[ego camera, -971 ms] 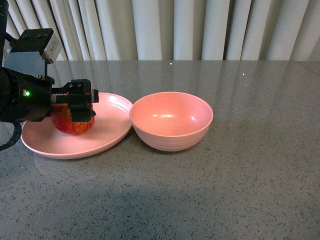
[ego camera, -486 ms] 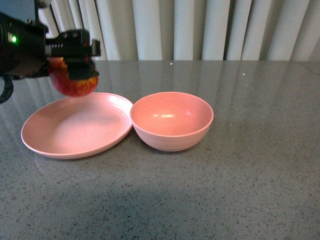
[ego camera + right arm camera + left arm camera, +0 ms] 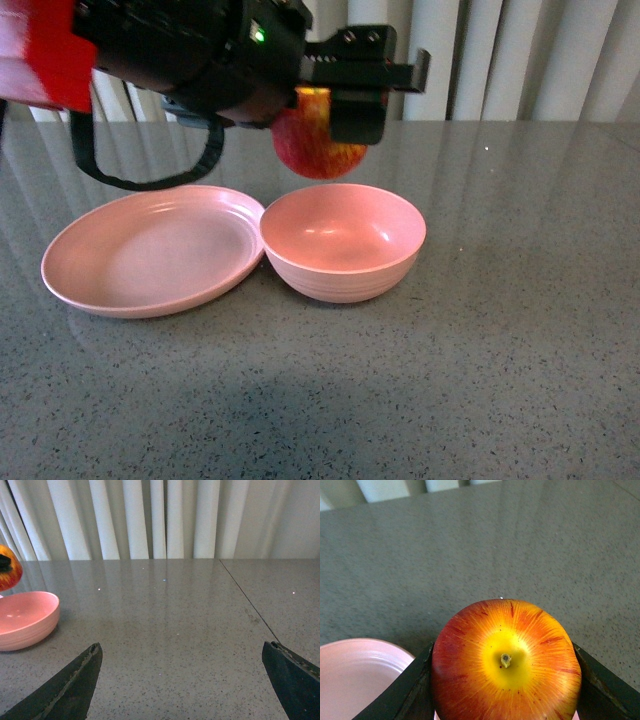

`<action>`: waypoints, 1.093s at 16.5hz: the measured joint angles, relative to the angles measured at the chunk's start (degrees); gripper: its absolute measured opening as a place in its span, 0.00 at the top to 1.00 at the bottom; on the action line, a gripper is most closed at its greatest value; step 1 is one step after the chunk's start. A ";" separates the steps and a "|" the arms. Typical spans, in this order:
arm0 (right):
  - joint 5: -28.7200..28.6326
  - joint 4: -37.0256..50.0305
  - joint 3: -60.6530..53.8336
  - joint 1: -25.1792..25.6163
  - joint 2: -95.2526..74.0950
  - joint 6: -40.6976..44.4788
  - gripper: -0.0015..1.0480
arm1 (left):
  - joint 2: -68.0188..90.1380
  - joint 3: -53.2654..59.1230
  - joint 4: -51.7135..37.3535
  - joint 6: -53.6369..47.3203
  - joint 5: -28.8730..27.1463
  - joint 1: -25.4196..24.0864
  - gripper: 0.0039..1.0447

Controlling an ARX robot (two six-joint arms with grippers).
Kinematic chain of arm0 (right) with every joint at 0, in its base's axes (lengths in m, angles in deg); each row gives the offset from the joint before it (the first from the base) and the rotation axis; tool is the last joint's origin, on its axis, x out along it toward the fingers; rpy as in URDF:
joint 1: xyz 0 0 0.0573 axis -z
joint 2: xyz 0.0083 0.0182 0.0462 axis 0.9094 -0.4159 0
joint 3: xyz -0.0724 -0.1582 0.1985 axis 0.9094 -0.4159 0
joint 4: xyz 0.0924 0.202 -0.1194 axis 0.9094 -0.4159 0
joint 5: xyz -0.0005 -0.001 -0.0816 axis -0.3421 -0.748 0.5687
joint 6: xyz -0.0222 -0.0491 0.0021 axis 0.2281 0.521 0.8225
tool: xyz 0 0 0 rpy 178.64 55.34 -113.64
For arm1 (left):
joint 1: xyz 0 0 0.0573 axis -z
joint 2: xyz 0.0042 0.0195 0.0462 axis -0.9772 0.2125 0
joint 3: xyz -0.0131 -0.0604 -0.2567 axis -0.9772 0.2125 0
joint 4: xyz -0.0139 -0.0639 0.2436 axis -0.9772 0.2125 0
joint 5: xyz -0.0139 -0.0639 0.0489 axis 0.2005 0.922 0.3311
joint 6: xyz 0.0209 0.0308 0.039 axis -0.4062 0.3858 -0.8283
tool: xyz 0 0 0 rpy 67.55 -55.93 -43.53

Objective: Move apple from plate to bowl

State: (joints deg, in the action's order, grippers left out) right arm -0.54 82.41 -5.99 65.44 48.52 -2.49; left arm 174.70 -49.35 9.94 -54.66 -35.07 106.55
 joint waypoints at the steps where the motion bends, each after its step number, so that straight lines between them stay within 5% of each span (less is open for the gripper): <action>1: 0.00 0.00 0.00 0.00 0.00 0.00 0.06 | 1.20 -0.31 0.00 0.07 -0.17 0.76 0.36; 18: 0.00 0.00 0.00 0.00 0.00 0.02 0.06 | 9.97 -2.69 -0.94 2.45 -0.81 1.42 0.36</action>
State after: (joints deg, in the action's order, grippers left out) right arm -0.54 82.41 -5.99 65.44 48.52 -2.47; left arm 184.67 -52.04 9.00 -52.21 -35.88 107.97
